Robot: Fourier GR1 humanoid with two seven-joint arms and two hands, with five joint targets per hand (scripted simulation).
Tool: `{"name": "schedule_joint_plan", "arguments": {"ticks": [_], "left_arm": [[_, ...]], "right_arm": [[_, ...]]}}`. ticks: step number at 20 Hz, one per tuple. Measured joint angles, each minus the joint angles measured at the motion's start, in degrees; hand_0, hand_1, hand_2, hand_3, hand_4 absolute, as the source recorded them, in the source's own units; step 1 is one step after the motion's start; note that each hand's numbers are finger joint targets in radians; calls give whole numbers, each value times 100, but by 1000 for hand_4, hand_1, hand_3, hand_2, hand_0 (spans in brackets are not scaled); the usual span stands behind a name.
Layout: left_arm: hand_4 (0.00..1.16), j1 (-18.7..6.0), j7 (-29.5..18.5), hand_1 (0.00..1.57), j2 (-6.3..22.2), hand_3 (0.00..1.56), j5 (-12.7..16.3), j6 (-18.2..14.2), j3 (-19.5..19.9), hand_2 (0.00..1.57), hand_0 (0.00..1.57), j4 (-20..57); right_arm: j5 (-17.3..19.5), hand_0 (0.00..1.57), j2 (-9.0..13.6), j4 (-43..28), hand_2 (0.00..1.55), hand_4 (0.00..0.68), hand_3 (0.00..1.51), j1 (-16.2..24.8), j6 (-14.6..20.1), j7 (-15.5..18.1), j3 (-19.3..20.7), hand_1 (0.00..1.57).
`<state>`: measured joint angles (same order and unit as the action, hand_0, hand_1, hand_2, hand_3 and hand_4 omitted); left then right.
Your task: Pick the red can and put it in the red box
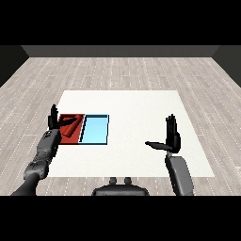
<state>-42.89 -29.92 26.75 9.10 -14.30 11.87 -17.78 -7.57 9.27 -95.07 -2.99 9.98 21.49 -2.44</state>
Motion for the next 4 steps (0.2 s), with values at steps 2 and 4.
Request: {"name": "schedule_joint_plan", "arguments": {"ticks": [2, 4], "left_arm": [[0, -24, -453, 0, -312, 0, 295, 330, 184, 0, 0, -403], [0, 4, -797, 0, -636, 0, 492, 650, 237, 0, 0, -802]], "right_arm": [[-76, 0, -29, -30, 0, 0, 0, 43, -125, 16, -81, 0], [-208, 0, -45, -15, 0, 0, 0, 54, -300, 24, -136, 0]]}}
